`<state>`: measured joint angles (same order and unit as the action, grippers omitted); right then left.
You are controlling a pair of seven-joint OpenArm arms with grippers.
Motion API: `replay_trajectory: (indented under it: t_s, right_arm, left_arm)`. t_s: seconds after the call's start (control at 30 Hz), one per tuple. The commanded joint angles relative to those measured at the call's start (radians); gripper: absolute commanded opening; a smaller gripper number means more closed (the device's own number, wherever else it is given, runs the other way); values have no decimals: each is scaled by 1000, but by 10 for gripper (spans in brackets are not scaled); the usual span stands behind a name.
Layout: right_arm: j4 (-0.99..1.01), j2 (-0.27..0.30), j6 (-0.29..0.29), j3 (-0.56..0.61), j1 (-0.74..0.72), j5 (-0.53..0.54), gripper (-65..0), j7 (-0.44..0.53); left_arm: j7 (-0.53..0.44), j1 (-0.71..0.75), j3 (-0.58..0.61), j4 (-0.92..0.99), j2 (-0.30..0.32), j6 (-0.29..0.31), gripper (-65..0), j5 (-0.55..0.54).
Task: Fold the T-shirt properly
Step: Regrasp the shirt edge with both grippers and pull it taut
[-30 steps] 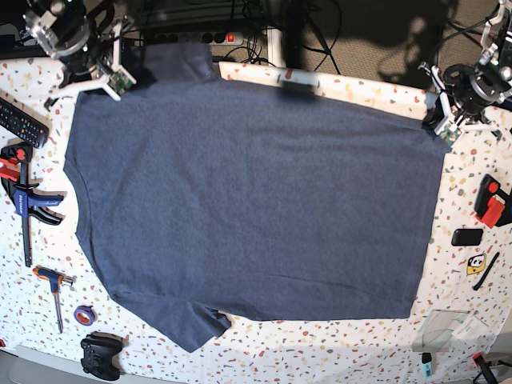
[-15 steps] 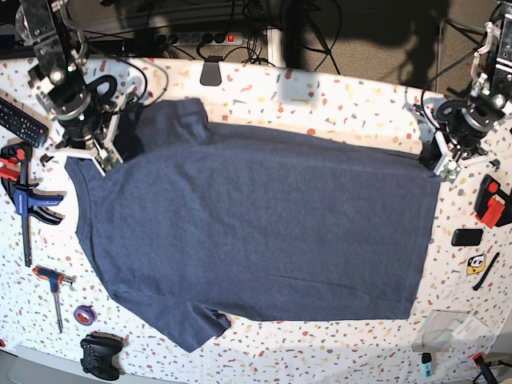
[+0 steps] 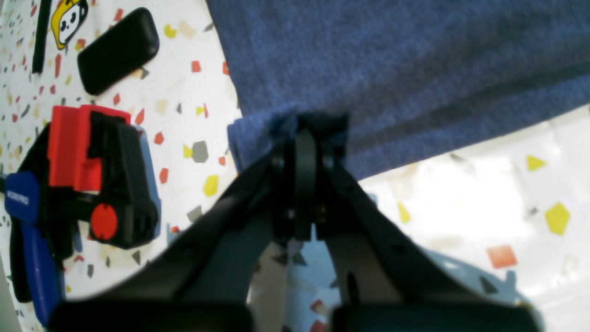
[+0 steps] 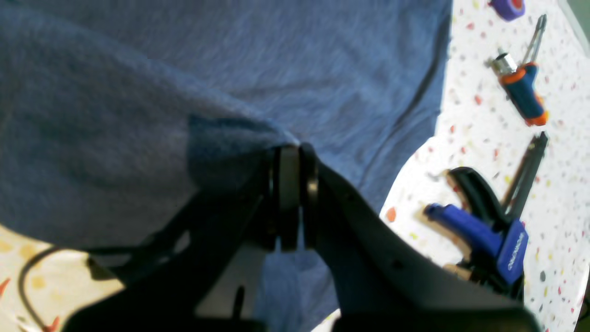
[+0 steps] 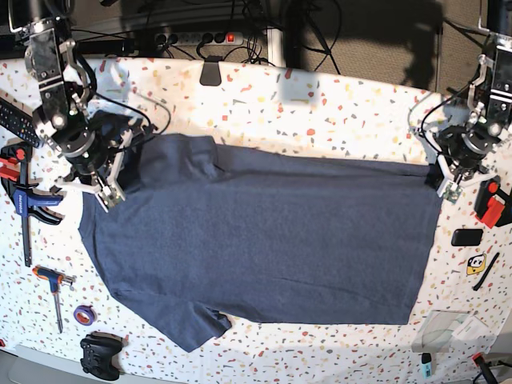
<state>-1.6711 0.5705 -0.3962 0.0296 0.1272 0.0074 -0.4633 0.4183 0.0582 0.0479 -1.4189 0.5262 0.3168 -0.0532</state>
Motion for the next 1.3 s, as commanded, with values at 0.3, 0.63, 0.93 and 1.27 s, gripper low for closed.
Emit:
replay_trajectory:
  t_s: [0.3,0.63,0.93,1.27]
  right_arm:
    - [-2,19,6,-9,-41,-3,-650,19]
    - [-2,20,6,-9,-41,-3,-650,18]
    - [-2,20,10,-9,-50,-15,-642,7]
    - [-21,20,47,-10,-102,-21,-439,-45]
  left_arm:
    - [-53,-14,-9,6,17,-14,-650,0]
    - [-97,-37,-9,6,17,-14,-610,0]
    - [-53,-65,-10,6,18,-14,-439,-3]
    - [92,-126,-10,2,43,-19,-392,-53]
